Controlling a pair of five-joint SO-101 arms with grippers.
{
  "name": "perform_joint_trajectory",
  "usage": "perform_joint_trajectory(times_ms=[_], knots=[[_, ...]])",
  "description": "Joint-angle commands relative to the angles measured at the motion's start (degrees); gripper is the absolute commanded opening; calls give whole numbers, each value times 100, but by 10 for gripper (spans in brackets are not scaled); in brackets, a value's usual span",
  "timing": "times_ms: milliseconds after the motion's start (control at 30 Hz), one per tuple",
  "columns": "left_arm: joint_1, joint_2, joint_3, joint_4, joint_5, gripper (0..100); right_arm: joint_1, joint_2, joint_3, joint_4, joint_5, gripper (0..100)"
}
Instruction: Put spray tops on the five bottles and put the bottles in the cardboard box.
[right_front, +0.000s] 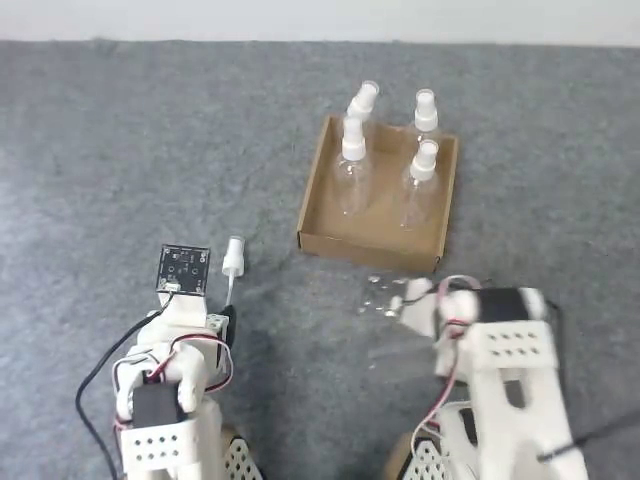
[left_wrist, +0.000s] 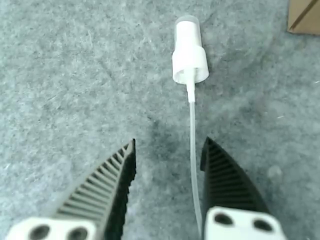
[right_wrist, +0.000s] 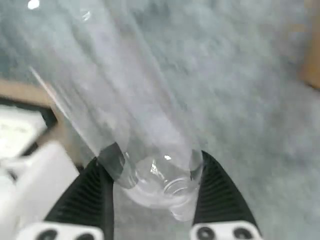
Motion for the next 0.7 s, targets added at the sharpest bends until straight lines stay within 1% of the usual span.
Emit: perform_joint_trajectory(times_ms=[0, 133, 200, 300, 367, 433, 467, 600, 667], knots=[[-18, -123, -66, 26, 26, 193, 1279, -479, -870, 532, 967, 16], [-18, -123, -66, 26, 26, 193, 2510, -470, -1371, 620, 2031, 16], [-18, -123, -66, 26, 26, 193, 3011, -418, -1582, 611, 2752, 16], [-18, -123, -66, 26, 26, 193, 3600, -215, -1952, 593, 3798, 16], [-18, -123, -66, 26, 26, 193, 3899, 127, -2268, 488, 4202, 16], [-18, -123, -66, 26, 26, 193, 3960, 673, -2585, 189, 4167, 16], [-18, -123, -66, 26, 26, 193, 3960, 998, -2760, 22, 4035, 16], [-9, -123, -66, 26, 26, 193, 3873, 2571, -3684, -426, 3349, 16], [18, -123, -66, 26, 44, 193, 3723, 3389, -4237, -585, 2840, 16]])
